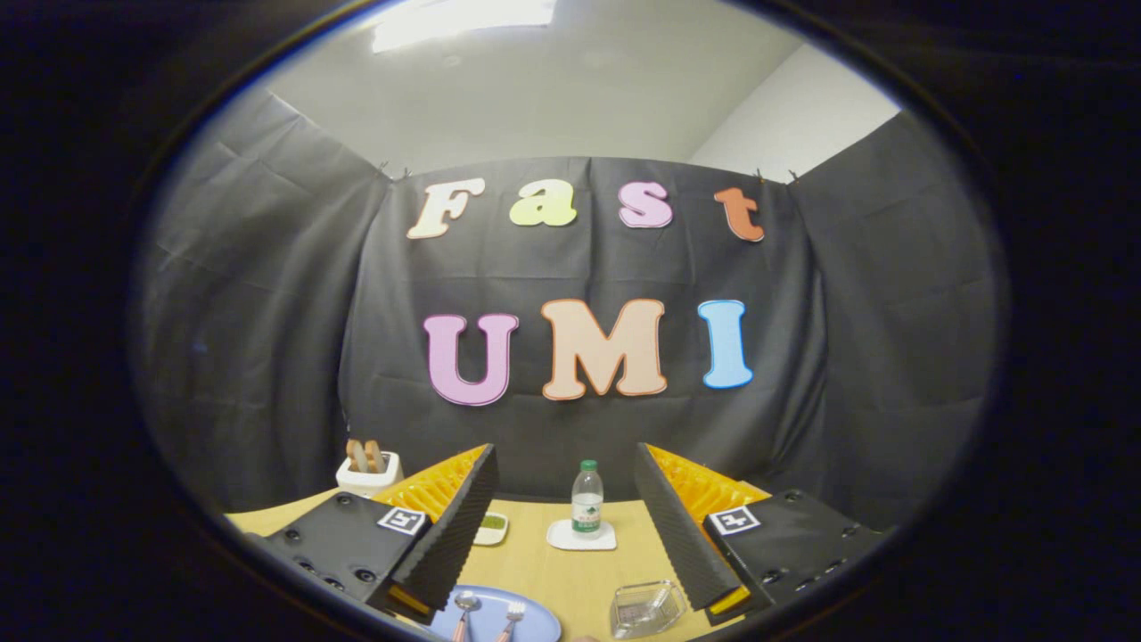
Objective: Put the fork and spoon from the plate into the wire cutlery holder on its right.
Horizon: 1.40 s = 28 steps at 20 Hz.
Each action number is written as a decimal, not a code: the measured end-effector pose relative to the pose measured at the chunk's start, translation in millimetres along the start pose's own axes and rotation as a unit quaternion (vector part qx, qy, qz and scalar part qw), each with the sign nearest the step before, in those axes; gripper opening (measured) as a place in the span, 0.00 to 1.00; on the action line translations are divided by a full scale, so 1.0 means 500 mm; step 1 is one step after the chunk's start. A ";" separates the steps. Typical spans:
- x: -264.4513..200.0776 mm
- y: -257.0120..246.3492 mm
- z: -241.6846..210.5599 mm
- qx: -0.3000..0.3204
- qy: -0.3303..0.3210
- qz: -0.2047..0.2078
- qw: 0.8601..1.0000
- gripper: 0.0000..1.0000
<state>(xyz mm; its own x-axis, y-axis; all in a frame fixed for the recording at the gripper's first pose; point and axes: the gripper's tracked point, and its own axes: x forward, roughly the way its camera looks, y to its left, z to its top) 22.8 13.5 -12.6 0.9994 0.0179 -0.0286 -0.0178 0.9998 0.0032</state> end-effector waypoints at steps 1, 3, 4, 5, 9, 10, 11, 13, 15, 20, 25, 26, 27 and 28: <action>0.004 0.001 -0.004 -0.002 0.003 0.003 1.000 0.99; 0.010 0.002 -0.019 -0.005 0.011 0.007 1.000 0.99; 0.012 0.006 -0.030 -0.005 0.019 0.011 1.000 0.99; 0.014 0.011 -0.042 -0.006 0.027 0.015 0.999 0.99; 0.012 0.027 -0.095 -0.018 0.061 0.031 0.998 0.99; 0.010 0.032 -0.117 -0.021 0.073 0.035 0.996 0.99; 0.007 0.038 -0.138 -0.022 0.087 0.039 0.995 0.99; 0.001 0.046 -0.188 -0.024 0.119 0.045 0.992 0.99; -0.006 0.053 -0.245 -0.024 0.155 0.049 0.986 0.99; -0.040 0.070 -0.372 -0.027 0.242 0.063 0.968 0.99; -0.073 0.084 -0.471 -0.040 0.312 0.073 0.947 0.99; -0.077 0.089 -0.494 -0.039 0.326 0.076 0.942 0.99; -0.083 0.093 -0.516 -0.042 0.342 0.079 0.936 0.99; -0.090 0.094 -0.533 -0.048 0.356 0.080 0.930 0.99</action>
<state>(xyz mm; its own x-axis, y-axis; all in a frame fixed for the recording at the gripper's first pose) -30.5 60.2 -277.6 0.7126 0.1286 -0.6897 -0.2008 0.9793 -0.0249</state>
